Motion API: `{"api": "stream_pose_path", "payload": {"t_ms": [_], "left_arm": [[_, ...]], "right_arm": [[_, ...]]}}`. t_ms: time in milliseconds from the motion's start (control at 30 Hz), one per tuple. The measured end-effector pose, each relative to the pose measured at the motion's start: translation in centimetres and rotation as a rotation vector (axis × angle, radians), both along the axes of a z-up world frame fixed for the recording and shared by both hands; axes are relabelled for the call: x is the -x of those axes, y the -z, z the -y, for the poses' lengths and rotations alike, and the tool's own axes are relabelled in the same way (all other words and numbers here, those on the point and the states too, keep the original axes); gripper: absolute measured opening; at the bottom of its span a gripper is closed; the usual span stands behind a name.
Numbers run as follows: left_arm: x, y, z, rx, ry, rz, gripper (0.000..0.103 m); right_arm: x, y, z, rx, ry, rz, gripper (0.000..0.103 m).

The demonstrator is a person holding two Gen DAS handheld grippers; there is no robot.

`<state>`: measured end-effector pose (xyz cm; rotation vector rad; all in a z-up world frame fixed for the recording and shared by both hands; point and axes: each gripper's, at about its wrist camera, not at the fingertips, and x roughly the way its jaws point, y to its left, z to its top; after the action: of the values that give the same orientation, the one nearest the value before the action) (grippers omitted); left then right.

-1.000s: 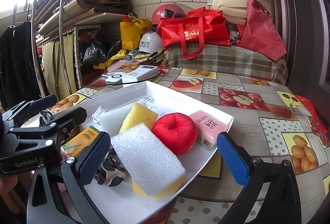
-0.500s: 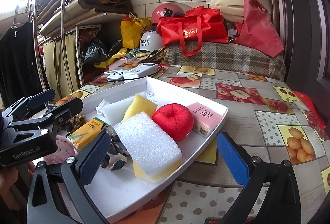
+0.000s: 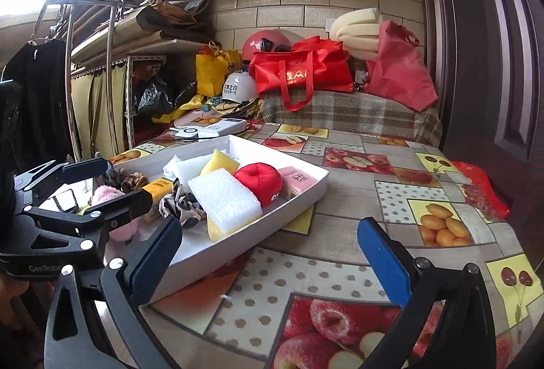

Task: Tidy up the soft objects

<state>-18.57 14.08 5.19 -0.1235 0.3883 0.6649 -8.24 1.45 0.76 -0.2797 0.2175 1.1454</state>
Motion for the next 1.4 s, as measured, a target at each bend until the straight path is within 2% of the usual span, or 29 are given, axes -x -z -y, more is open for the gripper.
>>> {"api": "stream_pose_path", "payload": {"t_ms": [67, 133, 200, 300, 367, 500, 600, 700, 800, 867, 967, 1033, 1100, 1233, 1400], "left_arm": [[-0.3, -0.1, 0.5, -0.029, -0.007, -0.018, 0.093], [-0.3, -0.2, 0.7, -0.035, -0.012, -0.018, 0.093], [-0.2, -0.3, 0.8, -0.027, -0.030, -0.016, 0.093], [0.4, 0.2, 0.7, 0.099, -0.012, 0.007, 0.093], [0.9, -0.2, 1.6, 0.056, -0.063, 0.012, 0.093], [2.5, -1.0, 3.7, -0.025, -0.109, 0.075, 0.093], [2.6, -1.3, 5.0, -0.058, -0.091, 0.077, 0.093], [1.5, -1.1, 5.6, -0.076, -0.095, 0.013, 0.093], [0.3, -0.7, 5.9, -0.115, -0.157, -0.069, 0.093], [0.3, -0.7, 6.1, -0.139, -0.194, -0.077, 0.093], [1.0, -0.7, 6.4, -0.173, -0.256, -0.063, 0.093], [1.1, -0.7, 6.5, -0.180, -0.266, -0.062, 0.093], [1.0, -0.6, 6.6, -0.166, -0.216, -0.060, 0.093], [0.6, -0.5, 6.3, -0.094, -0.131, -0.043, 0.093], [0.3, -0.4, 5.6, -0.047, -0.136, -0.054, 0.093]], "right_arm": [[-0.2, -0.6, 2.0, -0.037, 0.043, 0.020, 0.103], [-0.9, -0.6, 3.7, -0.064, 0.045, -0.041, 0.103], [-1.3, -0.7, 5.4, -0.096, 0.072, -0.062, 0.103], [-1.0, -1.0, 7.6, -0.156, 0.105, -0.033, 0.103], [-0.6, -1.0, 8.6, -0.187, 0.125, -0.011, 0.103], [0.0, -1.1, 10.5, -0.260, 0.190, 0.027, 0.103], [-0.4, -1.0, 10.7, -0.241, 0.219, 0.017, 0.103], [-1.0, -0.9, 10.3, -0.202, 0.137, -0.031, 0.103], [-1.1, -0.7, 10.0, -0.170, 0.133, -0.052, 0.103], [-0.9, -0.6, 10.4, -0.182, 0.140, -0.045, 0.103], [-0.5, -0.6, 11.0, -0.209, 0.204, -0.019, 0.103], [-0.5, -0.7, 11.2, -0.214, 0.341, 0.012, 0.103], [-0.9, -0.8, 11.5, -0.221, 0.408, 0.003, 0.103], [-1.6, -0.7, 11.5, -0.200, 0.402, -0.031, 0.103], [-1.5, -0.6, 11.2, -0.174, 0.391, -0.024, 0.103]]}}
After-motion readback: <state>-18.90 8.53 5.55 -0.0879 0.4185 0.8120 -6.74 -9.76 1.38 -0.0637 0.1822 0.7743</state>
